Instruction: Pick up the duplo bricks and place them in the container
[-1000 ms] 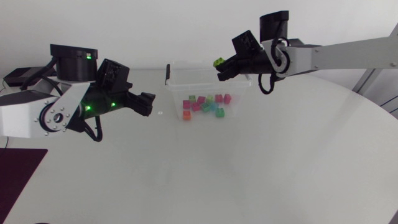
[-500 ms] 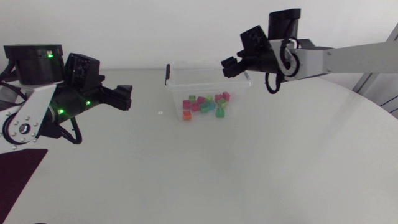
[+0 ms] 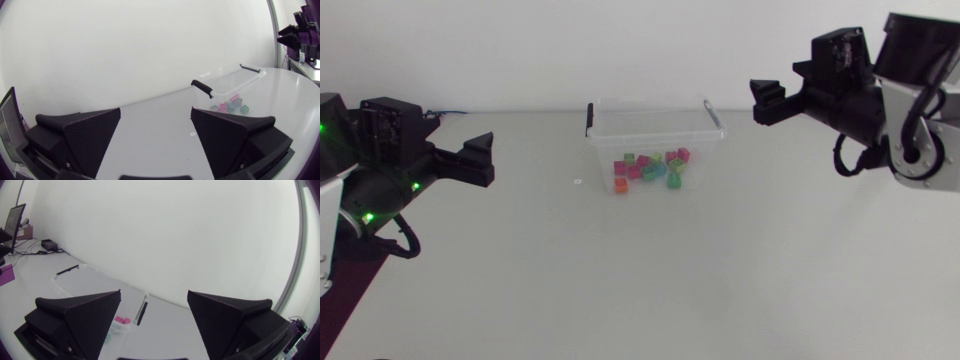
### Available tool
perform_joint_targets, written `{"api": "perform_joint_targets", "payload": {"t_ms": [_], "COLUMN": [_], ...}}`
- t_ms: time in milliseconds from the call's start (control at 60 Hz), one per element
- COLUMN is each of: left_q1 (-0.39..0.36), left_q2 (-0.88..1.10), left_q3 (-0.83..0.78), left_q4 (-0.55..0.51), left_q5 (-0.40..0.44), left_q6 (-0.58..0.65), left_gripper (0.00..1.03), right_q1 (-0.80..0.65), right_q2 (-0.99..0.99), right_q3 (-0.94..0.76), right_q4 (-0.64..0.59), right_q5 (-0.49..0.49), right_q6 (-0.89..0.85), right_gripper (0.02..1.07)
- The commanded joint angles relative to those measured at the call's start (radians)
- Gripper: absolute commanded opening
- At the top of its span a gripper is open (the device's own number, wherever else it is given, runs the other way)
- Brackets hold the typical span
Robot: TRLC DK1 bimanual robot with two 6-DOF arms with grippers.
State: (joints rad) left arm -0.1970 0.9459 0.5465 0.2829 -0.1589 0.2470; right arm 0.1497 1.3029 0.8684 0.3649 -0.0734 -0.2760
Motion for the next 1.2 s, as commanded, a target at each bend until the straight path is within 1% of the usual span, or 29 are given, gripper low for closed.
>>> {"api": "perform_joint_targets", "payload": {"t_ms": [0, 300, 417, 567, 667, 850, 1183], "left_q1": [0.019, 0.048, 0.093, 0.12, 0.122, 0.12, 0.145], "left_q2": [-0.039, -0.202, -0.276, -0.369, -0.449, -0.522, -0.662], "left_q3": [-0.046, -0.143, -0.18, -0.243, -0.293, -0.339, -0.407], "left_q4": [0.007, -0.002, -0.011, -0.027, -0.027, -0.044, -0.123], "left_q5": [-0.004, -0.004, -0.004, -0.004, -0.002, -0.002, 0.051], "left_q6": [0.015, 0.0, 0.0, 0.001, 0.0, -0.012, -0.089], "left_gripper": [0.98, 0.98, 0.98, 0.98, 0.98, 0.98, 0.98], "right_q1": [-0.035, -0.151, -0.2, -0.239, -0.243, -0.253, -0.219], "right_q2": [-0.07, -0.326, -0.421, -0.559, -0.653, -0.8, -0.972], "right_q3": [-0.105, -0.365, -0.445, -0.566, -0.638, -0.74, -0.785], "right_q4": [0.035, 0.052, 0.046, 0.048, 0.045, 0.029, -0.102], "right_q5": [0.011, 0.011, 0.0, -0.003, -0.003, -0.003, 0.021], "right_q6": [0.015, -0.011, -0.017, -0.034, -0.04, -0.043, 0.059], "right_gripper": [1.0, 1.0, 1.0, 1.0, 1.0, 1.0, 1.01]}}
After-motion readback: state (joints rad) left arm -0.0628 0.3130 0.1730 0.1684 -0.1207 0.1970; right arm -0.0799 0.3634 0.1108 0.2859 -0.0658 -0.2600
